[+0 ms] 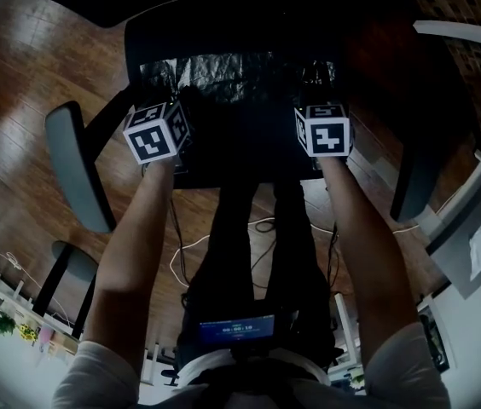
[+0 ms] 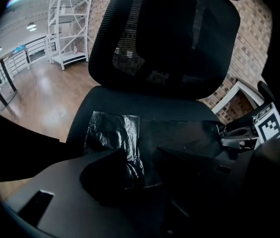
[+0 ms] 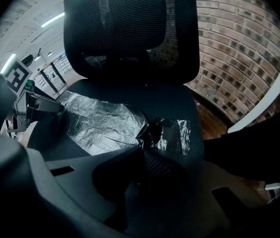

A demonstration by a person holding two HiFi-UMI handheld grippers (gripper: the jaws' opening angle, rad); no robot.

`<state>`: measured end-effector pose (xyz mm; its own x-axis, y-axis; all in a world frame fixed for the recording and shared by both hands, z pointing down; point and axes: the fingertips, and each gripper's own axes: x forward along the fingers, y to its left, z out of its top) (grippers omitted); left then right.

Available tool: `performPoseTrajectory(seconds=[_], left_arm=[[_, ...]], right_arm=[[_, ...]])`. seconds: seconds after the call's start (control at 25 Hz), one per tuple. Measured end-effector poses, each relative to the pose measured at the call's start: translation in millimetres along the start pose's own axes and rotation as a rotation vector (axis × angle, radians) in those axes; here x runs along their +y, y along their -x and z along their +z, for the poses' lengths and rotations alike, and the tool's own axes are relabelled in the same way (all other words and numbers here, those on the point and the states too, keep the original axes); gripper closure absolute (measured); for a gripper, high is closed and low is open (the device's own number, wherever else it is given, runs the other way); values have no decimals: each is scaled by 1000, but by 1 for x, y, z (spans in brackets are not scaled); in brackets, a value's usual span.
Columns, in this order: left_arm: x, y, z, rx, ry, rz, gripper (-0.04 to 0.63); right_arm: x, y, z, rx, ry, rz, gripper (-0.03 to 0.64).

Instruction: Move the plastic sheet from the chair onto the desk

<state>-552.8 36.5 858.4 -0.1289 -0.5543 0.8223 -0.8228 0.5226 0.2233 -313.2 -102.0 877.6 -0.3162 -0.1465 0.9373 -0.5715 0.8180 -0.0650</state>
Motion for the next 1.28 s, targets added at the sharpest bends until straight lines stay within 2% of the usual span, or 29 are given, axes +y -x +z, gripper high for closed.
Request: performPoseTrajectory(seconds=[0.12,0.16,0.28,0.36,0.4,0.64,1.0,1.28], left_arm=[[0,-3,1,3,-28,28,419],[-1,-4,1,1,-31,28,451],[-1,-7,-2,6,-20,-9,529],[-4,-9,-4,14,2,-44,587],[-6,-10,-4,12,9,-56,595],[-14,0,1,-30,22,-97,595],[-33,29,-3,-57,79,-162,595],[-43,54,9,-110,71,-188,595]], right_arm=[[3,1,6,-19,3,5,597],[2,1,4,-14,2,1,597],[-2,-3,-10,27,0,-11,597],[-1,-3,-10,22,-2,-7,597],[0,-2,-7,7,-7,-3,597],[-3,7,-6,-6,-30,-2,606],[5,33,16,-109,-24,0,609],[11,61,27,-163,-25,4,611]])
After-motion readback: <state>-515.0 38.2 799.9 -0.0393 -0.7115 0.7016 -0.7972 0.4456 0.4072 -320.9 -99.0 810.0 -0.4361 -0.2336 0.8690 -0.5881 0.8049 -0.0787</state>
